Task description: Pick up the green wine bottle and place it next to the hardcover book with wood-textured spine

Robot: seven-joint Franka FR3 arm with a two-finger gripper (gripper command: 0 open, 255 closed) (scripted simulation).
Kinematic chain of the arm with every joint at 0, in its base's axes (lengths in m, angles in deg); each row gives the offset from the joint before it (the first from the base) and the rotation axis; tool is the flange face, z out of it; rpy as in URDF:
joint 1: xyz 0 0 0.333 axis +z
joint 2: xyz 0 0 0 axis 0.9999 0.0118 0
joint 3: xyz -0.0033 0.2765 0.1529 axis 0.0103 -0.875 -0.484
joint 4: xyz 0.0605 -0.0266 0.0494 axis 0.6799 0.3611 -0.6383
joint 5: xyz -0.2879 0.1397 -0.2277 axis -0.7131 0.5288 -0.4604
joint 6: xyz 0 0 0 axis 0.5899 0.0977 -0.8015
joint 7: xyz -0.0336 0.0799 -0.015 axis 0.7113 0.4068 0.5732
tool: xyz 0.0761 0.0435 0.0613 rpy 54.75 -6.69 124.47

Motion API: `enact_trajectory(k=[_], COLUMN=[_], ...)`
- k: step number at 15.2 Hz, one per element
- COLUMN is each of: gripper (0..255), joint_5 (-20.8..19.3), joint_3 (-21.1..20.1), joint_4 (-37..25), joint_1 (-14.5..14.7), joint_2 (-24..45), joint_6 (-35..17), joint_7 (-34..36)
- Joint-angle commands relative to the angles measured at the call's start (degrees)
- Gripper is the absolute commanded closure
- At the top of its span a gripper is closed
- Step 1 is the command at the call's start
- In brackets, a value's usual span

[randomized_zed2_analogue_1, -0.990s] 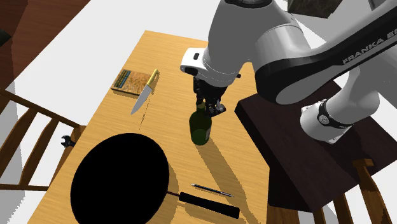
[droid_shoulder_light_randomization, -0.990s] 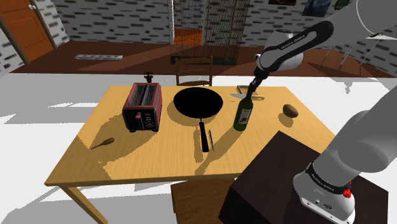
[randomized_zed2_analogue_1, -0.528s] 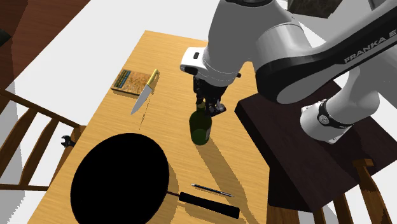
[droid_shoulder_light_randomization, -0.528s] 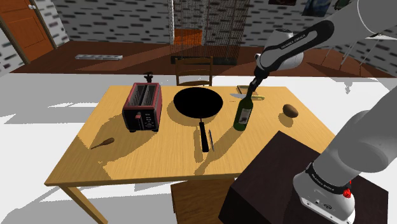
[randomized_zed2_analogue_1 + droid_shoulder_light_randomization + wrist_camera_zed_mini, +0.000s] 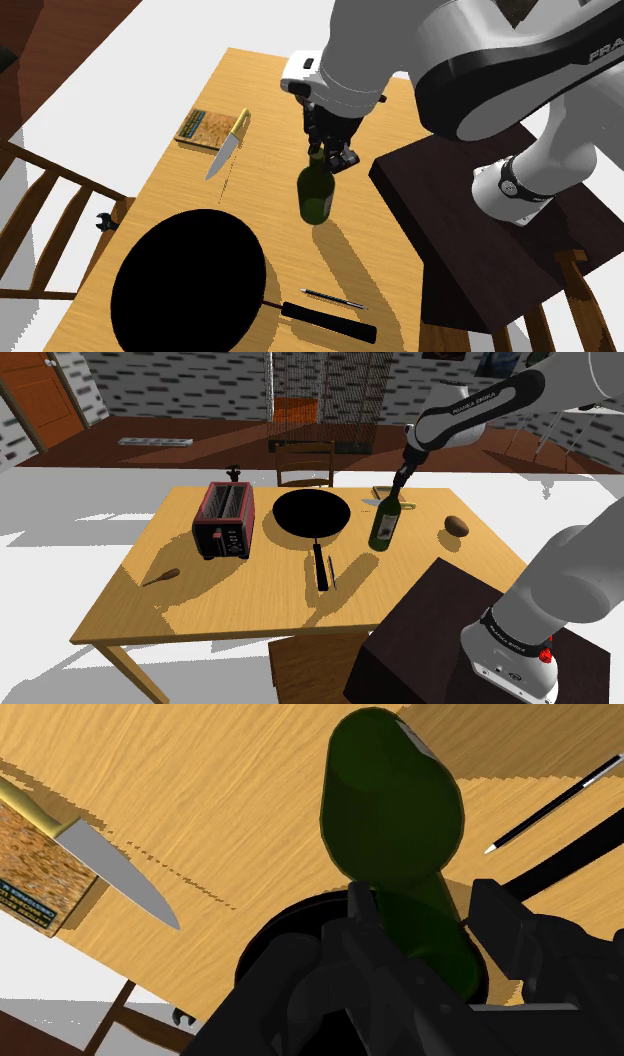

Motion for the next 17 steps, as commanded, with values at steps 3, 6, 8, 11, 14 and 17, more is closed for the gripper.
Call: enact_trajectory(k=[3, 6, 8, 11, 14, 17], gripper=[255, 255, 255, 255, 255, 255], joint_5=[-0.6, -0.9, -1.1, -1.3, -1.5, -1.6], joint_3=[-0.4, -0.7, -0.8, -1.1, -1.4, -1.6], joint_4=[-1.7, -3.0, -4.0, -5.5, -7.1, -8.9], joint_1=[-0.2, -0.2, -0.3, -0.3, -0.3, -0.3], joint_2=[-1.7, -2.9, -3.6, -4.6, -5.4, -6.1], joint_6=[3.3, 5.8, 7.5, 9.9, 12.3, 14.7], joint_7=[0.5, 0.8, 1.0, 1.3, 1.5, 1.6])
